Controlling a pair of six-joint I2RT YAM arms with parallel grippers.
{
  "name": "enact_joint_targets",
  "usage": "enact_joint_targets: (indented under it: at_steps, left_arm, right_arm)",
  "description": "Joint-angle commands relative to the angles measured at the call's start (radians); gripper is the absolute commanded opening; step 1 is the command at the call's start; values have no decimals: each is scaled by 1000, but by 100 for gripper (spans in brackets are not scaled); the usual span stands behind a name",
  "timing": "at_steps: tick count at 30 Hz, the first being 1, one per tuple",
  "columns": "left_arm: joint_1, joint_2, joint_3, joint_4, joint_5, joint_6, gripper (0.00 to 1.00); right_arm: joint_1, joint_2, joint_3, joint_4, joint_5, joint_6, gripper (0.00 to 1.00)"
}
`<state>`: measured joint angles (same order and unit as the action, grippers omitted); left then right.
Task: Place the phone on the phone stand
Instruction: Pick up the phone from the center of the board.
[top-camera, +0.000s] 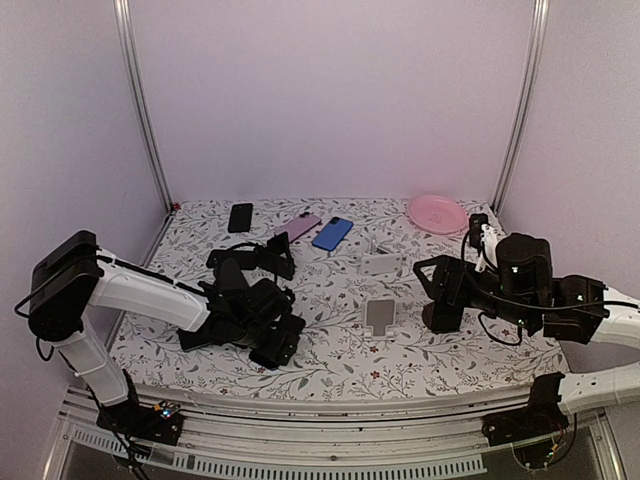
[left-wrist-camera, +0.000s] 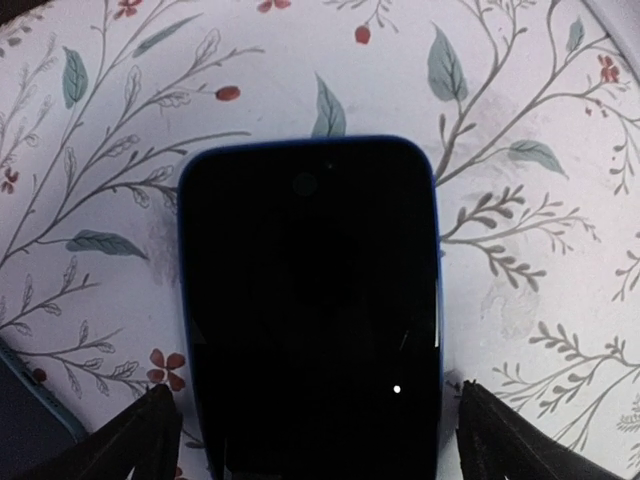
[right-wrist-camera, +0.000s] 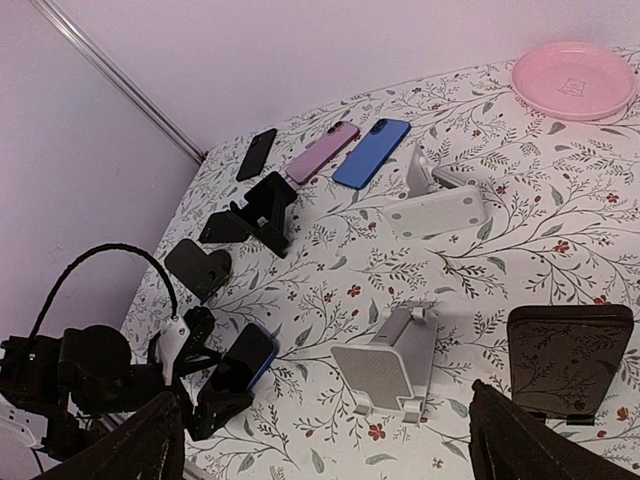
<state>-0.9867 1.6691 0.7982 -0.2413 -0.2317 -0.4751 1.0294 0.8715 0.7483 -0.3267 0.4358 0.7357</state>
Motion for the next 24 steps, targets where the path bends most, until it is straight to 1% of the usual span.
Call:
enact_joint_targets:
  at_steps: [1, 4, 7, 9, 12, 14, 15, 20, 24]
  left_arm:
    - [-33, 65, 36, -26, -33, 13, 96]
    - [-39, 108, 47, -30, -42, 1, 96]
    - [-39, 132, 54, -46, -47, -18, 94]
    - [-39, 138, 51, -40, -21, -29, 93]
    - [-39, 147, 47, -38, -9, -45, 89]
    - [-39, 150, 48, -45, -12, -47, 86]
    - [-40, 148, 48, -50, -17, -50, 84]
    - [-37, 82, 13, -30, -31, -53, 81]
    - [-37, 40, -30, -7, -38, -47, 80]
  right_arm:
    - [3, -47, -37, 86, -3, 42, 99]
    - [3, -23, -17, 78, -15, 63, 99]
    - [4, 31, 38, 33, -33, 86, 99]
    - [3, 70, 81, 6, -53, 89, 99]
    - [3, 117, 139, -48, -55, 77, 99]
    - [3, 125, 145, -66, -43, 73, 99]
    - [3, 123, 137, -61, -41, 74, 99]
    - [3, 121, 125, -44, -71, 84, 99]
    - [3, 166, 130, -33, -73, 80, 99]
